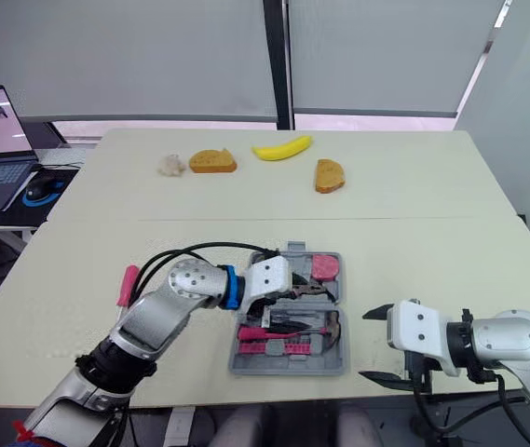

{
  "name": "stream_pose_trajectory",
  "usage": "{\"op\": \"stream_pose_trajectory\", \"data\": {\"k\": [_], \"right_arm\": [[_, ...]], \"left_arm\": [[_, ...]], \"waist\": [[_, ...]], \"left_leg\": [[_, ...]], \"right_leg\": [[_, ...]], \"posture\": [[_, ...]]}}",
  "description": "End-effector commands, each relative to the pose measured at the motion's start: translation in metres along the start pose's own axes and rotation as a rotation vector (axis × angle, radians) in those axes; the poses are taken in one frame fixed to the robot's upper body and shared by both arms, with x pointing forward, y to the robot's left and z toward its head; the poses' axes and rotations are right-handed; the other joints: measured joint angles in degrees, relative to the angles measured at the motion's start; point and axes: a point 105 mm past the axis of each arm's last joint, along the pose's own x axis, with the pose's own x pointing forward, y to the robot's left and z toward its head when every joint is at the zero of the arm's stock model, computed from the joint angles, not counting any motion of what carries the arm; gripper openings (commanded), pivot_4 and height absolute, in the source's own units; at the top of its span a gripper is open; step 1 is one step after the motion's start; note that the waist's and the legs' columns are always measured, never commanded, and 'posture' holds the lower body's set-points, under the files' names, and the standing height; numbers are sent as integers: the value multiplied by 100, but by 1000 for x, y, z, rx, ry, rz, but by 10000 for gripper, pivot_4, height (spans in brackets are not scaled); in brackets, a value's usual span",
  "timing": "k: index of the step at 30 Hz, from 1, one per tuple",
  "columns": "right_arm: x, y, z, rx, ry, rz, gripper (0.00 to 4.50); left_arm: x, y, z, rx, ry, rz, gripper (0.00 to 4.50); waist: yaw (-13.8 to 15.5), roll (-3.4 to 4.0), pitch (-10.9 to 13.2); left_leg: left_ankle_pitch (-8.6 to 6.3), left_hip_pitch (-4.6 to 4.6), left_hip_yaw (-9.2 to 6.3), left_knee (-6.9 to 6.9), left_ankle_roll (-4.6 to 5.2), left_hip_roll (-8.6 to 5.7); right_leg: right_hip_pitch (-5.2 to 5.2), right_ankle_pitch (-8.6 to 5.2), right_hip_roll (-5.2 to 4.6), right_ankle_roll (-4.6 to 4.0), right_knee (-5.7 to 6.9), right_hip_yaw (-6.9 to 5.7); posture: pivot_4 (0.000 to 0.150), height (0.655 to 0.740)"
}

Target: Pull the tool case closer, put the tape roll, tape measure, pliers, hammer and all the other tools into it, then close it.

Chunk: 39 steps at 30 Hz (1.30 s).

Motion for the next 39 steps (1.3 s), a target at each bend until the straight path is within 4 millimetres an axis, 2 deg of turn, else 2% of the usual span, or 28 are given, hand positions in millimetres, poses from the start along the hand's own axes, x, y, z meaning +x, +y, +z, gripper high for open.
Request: {"op": "stream_pose_trajectory", "data": {"k": [1,11,23,31,35,39], "right_arm": [[-2,-2,4,-34,-3,-10,45000],[-2,-2,5,-34,-3,-11,45000],[-5,0,6,-30,7,-5,45000],[-4,1,7,-27,6,-1,45000],[-4,1,7,-30,4,0,45000],[-5,-1,8,-27,-1,-8,45000]], "left_arm": [[-8,-5,2,45,-32,-45,32322],[-3,-9,-36,82,113,-33,518],[12,-17,-64,41,204,-7,148],[12,-19,-84,-49,241,21,148],[13,-21,-81,-63,215,22,148],[3,-15,-64,-97,128,54,148]], "waist": [[0,0,0],[-2,1,0],[-1,2,-2],[10,9,-11],[9,11,-13],[6,11,-13]], "left_leg": [[0,0,0,0,0,0],[-1,0,0,-1,2,0],[-1,1,-1,-1,2,0],[-1,21,-7,0,3,0],[-2,60,-9,-5,5,1],[-2,61,-9,-5,4,2]], "right_leg": [[0,0,0,0,0,0],[0,0,1,0,1,-1],[0,0,2,0,3,-1],[27,0,1,1,3,-6],[66,-1,2,2,-4,-8],[66,-1,2,2,-4,-7]], "posture": [[1500,7400],[1500,7400],[1500,7400],[1500,7400],[1500,7400],[1500,7400]]}}
